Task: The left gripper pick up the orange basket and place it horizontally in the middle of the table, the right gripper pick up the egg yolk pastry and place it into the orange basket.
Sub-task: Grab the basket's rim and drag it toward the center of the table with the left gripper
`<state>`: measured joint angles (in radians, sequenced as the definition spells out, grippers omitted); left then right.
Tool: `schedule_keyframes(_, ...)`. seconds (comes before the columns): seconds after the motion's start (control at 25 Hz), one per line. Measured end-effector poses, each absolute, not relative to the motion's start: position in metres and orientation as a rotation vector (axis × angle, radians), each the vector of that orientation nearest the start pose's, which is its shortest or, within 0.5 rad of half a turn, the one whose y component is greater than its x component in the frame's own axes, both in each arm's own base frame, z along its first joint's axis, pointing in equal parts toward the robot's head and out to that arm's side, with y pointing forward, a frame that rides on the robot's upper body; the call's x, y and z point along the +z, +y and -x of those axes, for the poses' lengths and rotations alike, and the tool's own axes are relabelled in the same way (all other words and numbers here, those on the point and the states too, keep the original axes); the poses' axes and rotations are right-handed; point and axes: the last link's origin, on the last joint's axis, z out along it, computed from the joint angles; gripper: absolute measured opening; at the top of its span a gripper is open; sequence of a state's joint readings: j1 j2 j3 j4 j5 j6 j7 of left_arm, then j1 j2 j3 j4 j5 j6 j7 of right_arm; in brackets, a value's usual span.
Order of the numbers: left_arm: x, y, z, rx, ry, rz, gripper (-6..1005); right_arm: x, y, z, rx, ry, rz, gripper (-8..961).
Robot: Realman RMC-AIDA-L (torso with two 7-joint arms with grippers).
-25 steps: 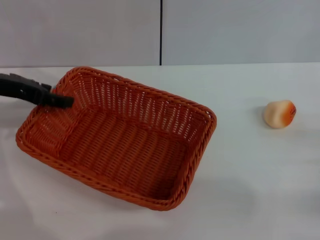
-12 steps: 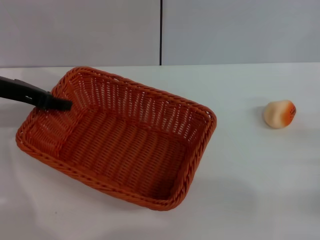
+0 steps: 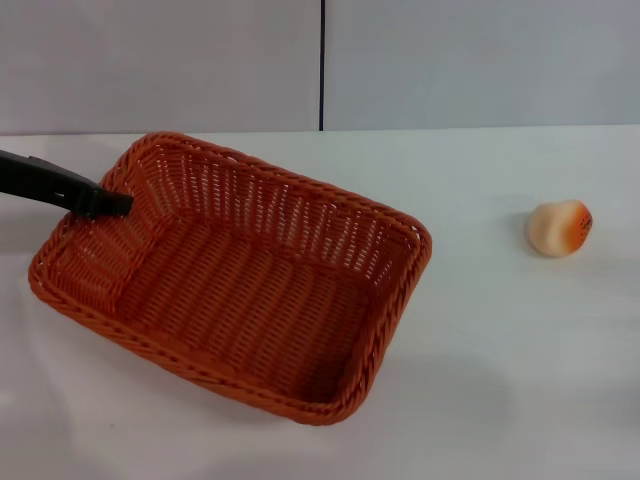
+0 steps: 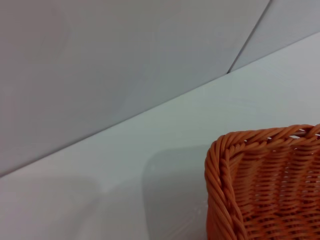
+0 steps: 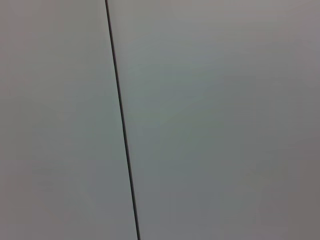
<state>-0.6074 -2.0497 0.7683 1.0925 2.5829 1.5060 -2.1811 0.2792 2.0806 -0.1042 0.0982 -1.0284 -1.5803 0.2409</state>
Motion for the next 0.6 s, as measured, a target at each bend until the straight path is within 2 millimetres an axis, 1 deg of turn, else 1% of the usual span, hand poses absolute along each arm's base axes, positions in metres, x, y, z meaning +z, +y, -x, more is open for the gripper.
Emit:
schedule_keyframes(0.12,0.068,0.371,0.268,0.104,-1.149,2.447,153,0.045,0.244,-0.379,0.790,0.535,1.138,670)
schedule_keyframes(0.36,0.071,0.370,0.267,0.092,-1.193,2.441,156,0.045,0.246,-0.380,0.783,0.545,1.142,670)
schedule_keyframes(0.48,0.078,0.370,0.266,0.066,-1.222,2.427,158,0.045,0.247,-0.381,0.777,0.552,1.145,670)
schedule_keyframes(0.6,0.094,0.369,0.261,-0.029,-1.276,2.379,160,0.044,0.249,-0.381,0.777,0.554,1.148,670)
